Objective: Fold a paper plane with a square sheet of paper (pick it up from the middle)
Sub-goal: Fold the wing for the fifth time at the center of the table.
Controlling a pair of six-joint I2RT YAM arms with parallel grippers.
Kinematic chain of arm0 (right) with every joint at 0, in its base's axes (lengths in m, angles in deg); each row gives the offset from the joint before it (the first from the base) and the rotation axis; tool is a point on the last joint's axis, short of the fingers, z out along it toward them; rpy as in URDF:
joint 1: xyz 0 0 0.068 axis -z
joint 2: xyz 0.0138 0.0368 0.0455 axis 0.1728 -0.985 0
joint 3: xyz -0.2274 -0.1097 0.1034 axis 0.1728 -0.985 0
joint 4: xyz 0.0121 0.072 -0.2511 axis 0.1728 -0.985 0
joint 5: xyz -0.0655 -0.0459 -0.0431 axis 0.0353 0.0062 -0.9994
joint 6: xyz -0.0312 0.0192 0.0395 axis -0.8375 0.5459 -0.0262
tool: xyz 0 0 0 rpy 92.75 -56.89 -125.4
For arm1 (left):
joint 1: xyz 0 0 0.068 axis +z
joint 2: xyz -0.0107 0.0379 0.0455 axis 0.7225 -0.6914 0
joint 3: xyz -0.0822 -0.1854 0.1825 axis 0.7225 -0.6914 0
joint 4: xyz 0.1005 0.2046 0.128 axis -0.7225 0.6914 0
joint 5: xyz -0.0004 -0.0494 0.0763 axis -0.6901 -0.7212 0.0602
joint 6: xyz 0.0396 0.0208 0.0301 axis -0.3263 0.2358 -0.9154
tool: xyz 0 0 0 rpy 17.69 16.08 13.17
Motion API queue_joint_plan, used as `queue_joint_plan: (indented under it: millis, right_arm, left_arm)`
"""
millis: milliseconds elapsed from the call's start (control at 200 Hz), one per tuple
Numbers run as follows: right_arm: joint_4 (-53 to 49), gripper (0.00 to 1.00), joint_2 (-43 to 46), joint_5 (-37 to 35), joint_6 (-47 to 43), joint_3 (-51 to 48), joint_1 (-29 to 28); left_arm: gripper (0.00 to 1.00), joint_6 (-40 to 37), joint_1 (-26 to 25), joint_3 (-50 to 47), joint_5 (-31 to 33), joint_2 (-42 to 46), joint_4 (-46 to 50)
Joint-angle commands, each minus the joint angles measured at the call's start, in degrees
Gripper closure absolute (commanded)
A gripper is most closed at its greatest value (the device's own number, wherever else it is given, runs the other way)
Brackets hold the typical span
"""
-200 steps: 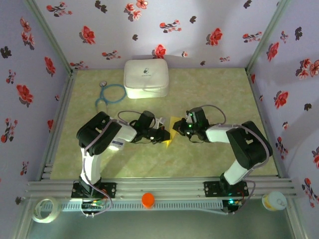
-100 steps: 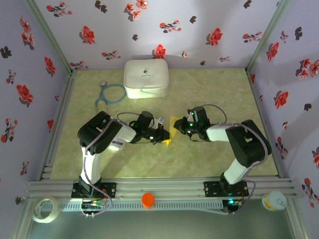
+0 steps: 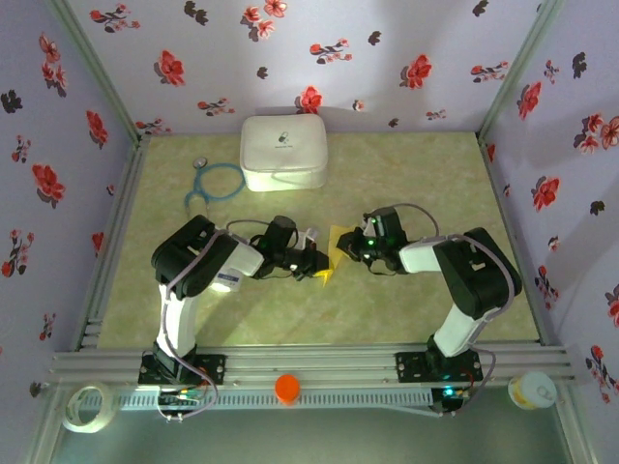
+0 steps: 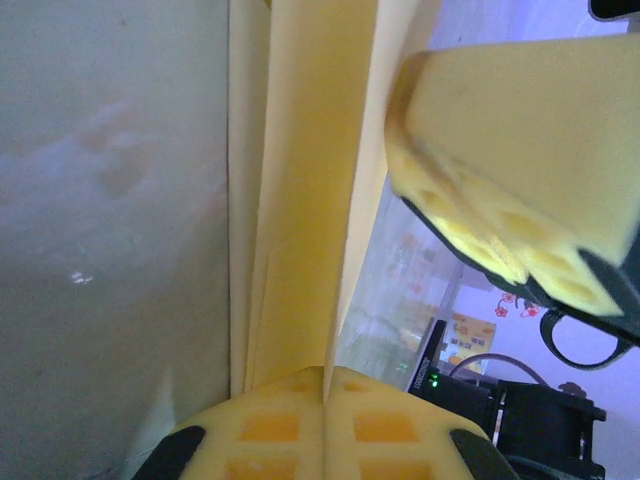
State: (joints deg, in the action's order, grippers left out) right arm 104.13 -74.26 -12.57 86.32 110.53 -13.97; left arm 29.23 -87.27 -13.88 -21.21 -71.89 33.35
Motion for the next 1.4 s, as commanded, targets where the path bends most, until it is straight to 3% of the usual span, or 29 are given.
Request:
queue_joint_plan:
  millis: [0, 500, 1200, 1395]
  right_arm:
    - [0.74, 0.87, 2.80, -0.30, 0.46, -1.46, 1.41]
    - [5.48, 0.89, -2.00, 6.02, 1.09, 0.64, -0.69]
    - [-0.25, 0.91, -7.40, 0.80, -0.68, 2.13, -0.26]
    - [-2.86, 0.91, -8.40, -0.61, -1.13, 2.00, -0.28]
  left_arm:
    - [1.00, 2.68, 1.29, -2.02, 2.03, -2.49, -0.52]
    - [1.00, 2.78, 1.46, -1.53, 2.04, -2.76, 1.49]
    - [1.00, 0.78, 1.97, -1.63, 3.62, -2.06, 6.21]
    - [0.92, -1.39, 1.99, -1.79, 4.39, -0.48, 9.67]
